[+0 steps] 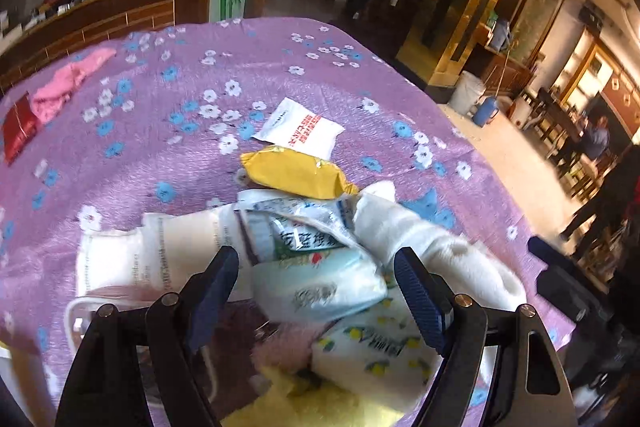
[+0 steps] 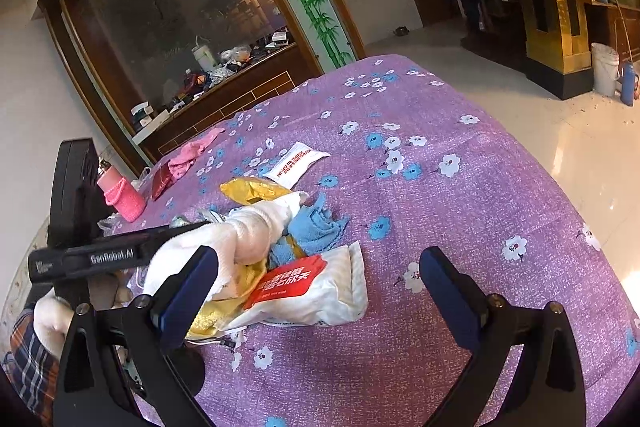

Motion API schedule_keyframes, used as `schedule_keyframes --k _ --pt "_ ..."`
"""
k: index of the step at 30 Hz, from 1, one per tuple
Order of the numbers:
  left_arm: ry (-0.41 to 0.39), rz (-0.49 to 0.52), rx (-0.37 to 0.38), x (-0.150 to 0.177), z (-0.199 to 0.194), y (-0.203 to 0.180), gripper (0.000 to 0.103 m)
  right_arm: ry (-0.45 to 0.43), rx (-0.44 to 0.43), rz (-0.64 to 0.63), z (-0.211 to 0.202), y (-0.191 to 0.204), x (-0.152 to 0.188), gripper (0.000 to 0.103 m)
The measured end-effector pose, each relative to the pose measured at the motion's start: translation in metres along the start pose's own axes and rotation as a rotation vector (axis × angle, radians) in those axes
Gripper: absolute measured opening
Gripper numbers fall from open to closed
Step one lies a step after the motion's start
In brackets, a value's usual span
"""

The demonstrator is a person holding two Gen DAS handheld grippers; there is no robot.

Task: Organize soft objects
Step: 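Grasp the white towel with the right tool while the left tool grasps a light blue packet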

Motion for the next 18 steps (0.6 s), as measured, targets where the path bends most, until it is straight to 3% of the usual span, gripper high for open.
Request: schedule_keyframes --k 2,5,10,15,18 --pt "-0.007 -0.014 0.001 -0.001 0.0 0.001 0.053 0.001 0.002 0.0 0.001 -0.001 0.0 0.1" --pt "0.004 -0.014 0.005 0.001 -0.002 0.002 0.046 0.01 0.003 0.007 0.002 -0.002 0.001 0.1" --pt "-0.027 -0.021 0.01 0.003 -0.018 0.002 0.046 0.018 -0.063 0.051 -0.003 -0.004 -0.002 0.1" --pt "-0.025 -0.016 0.007 0.005 -0.027 0.002 0.046 0.181 -0.21 0.071 0.014 0.025 -0.015 0.1" --pt "-0.026 -0.032 0.01 0.006 -0.025 0.003 0.046 0.275 -0.226 0.059 0.041 0.046 -0.022 0.096"
Point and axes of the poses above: each gripper's, at about its wrist camera, not at the fingertips, and z roughly the way its jaws point, y to its left, x to its underside, the point moved 3 cm from there along z, roughly the way its jaws point, and after that the axes turned 5 degrees about z, right-handed, at the moved point
